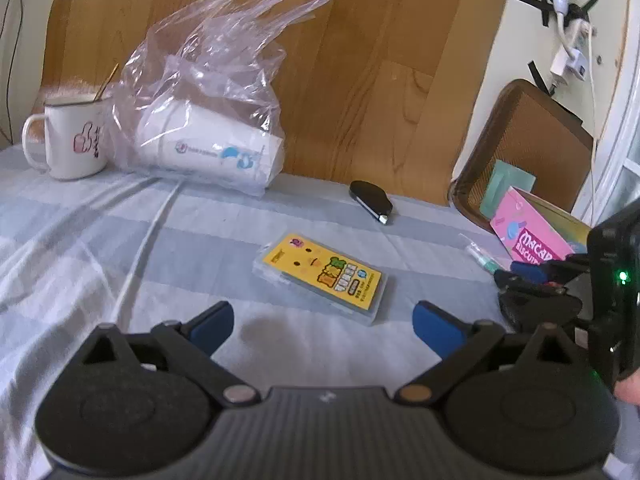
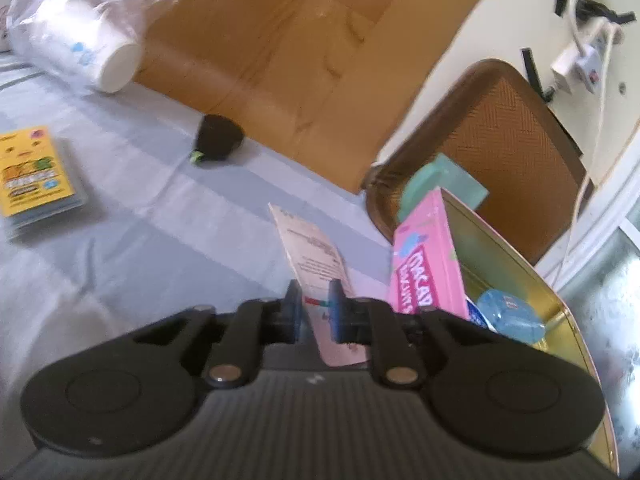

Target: Organize soft objects

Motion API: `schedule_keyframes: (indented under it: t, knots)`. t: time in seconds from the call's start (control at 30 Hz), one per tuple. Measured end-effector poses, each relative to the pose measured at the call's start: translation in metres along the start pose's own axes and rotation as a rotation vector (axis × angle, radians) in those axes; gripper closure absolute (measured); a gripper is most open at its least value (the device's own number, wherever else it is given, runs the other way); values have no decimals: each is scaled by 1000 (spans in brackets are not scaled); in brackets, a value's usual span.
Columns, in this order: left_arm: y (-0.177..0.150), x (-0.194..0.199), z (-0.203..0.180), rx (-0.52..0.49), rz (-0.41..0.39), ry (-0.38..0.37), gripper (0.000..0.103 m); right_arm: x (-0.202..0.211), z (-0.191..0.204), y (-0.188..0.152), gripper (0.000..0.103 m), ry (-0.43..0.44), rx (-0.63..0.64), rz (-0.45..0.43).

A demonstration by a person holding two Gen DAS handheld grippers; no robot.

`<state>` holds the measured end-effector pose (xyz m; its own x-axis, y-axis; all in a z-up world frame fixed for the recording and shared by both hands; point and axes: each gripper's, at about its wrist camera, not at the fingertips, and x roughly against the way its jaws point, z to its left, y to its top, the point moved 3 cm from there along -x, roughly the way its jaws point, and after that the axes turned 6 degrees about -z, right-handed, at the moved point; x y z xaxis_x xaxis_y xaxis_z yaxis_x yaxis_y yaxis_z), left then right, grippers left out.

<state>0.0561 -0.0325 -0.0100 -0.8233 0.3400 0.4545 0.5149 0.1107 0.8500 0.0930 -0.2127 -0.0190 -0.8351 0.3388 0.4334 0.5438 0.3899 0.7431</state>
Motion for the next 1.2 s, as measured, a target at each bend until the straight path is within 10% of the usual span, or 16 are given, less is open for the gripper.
schedule_keyframes:
  t: [0.23,0.53,0.77,0.83,0.93,1.2]
  knots:
    - [1,0,5,27,3,-4,3,62,-16,5,100,44,-88,-163]
    - [2,1,20,117,18,-14,1,155,-57,-20,100,505,-604,-146]
    - [0,4,13,75,13,-5,1,159,-60,-60,92,357,-629,-66]
    - [0,4,13,74,13,-4,1,161,-52,-64,76,394,-645,-54]
    - [1,3,15,80,15,-3,1,166,-34,-60,24,436,-593,-71]
    - [0,3,14,70,13,-8,1,166,22,-60,17,461,-236,-74]
